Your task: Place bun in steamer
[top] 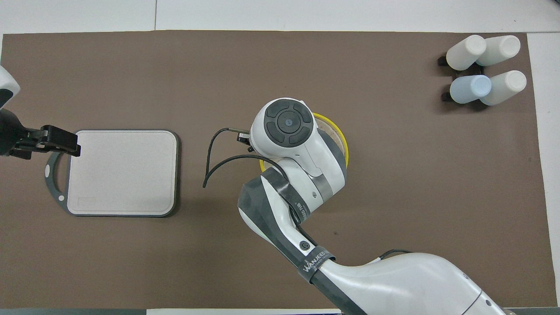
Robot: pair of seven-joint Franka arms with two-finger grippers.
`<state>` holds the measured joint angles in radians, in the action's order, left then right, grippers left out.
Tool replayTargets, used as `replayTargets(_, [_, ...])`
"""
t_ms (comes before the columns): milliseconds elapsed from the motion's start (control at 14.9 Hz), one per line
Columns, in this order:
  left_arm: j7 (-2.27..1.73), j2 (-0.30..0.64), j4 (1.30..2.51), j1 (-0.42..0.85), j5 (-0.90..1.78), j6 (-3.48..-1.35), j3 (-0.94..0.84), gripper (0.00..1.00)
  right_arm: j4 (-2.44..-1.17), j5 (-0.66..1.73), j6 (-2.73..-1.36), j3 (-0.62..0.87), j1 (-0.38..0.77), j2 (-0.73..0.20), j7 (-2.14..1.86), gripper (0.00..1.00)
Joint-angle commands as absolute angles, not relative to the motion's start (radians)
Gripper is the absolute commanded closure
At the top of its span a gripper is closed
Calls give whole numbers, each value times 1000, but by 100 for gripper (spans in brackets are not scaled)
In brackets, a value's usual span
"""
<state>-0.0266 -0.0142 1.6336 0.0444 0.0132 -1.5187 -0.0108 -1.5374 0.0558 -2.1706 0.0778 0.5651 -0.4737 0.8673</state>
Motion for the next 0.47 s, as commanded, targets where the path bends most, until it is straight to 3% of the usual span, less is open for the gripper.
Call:
replayTargets(0, [-18, -37, 1667, 44, 17, -1539, -11, 0, -1526, 63, -2191, 83, 555, -500, 828, 100])
replayTargets(402, [-20, -37, 1667, 44, 17, -1539, -11, 0, -1528, 63, -2195, 83, 560, -506, 830, 100])
